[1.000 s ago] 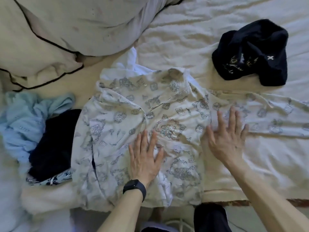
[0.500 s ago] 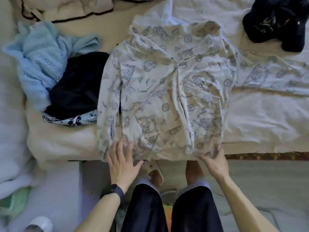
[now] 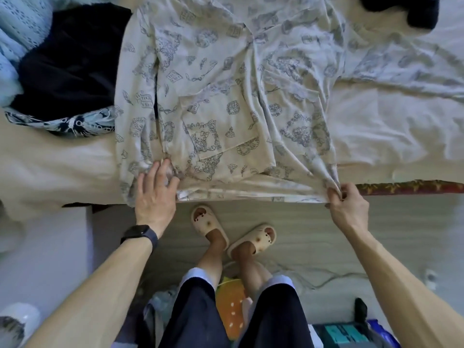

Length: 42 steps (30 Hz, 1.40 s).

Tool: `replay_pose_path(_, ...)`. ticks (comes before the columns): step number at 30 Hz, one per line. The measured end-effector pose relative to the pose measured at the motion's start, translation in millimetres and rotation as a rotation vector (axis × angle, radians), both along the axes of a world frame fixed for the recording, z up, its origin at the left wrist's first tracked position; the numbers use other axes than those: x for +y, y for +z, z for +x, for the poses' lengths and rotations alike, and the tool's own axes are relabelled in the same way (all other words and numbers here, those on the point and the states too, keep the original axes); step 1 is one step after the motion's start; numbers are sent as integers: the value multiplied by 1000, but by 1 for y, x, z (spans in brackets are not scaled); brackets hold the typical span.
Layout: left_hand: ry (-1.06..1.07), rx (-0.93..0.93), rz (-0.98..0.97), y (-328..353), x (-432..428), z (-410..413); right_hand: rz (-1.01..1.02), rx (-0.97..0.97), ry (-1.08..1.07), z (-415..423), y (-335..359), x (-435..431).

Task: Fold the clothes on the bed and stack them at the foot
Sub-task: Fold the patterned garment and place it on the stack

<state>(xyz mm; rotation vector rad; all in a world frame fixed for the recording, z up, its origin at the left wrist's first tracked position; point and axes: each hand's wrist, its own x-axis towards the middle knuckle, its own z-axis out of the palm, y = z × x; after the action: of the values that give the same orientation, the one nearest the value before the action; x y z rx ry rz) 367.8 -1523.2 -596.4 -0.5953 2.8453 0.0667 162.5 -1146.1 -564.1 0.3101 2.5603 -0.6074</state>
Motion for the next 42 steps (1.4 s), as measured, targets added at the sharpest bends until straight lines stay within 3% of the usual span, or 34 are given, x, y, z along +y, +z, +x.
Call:
replay_pose_path(2, 49, 25, 59, 14, -10, 11, 1, 6, -29, 4, 1, 13)
replay_pose_path(5, 295, 57, 222, 41, -16, 36, 2, 1, 14, 9, 6, 19)
replay_pose_path(8, 375, -6, 209, 61, -10, 50, 25, 47, 18, 11, 12, 15)
replay_pose_path(11, 344, -49, 18, 69, 11, 41, 83, 67, 45, 8, 13, 9)
replay_pose_path(15, 167, 22, 92, 58, 55, 0, 150, 67, 75, 1, 5, 4)
replay_pose_path(18, 114, -58, 104, 33, 75, -39, 188, 92, 129, -8, -6, 0)
replay_pose_path(23, 99, -164, -26, 5, 68, -62, 208, 251, 373, -19, -23, 4)
replay_pose_path(28, -44, -62, 21, 16, 46, -50, 246, 324, 624, -35, -22, 9)
replay_pose_path(31, 39, 2, 142, 33, 38, -28, 212, 291, 481, -31, -16, 12)
replay_pose_path(38, 600, 48, 270, 54, 30, 43, 75, 205, 14, 8, -9, 45)
replay_pose_path(42, 576, -237, 206, 41, 30, 47, 124, 52, 63, 12, -23, 44)
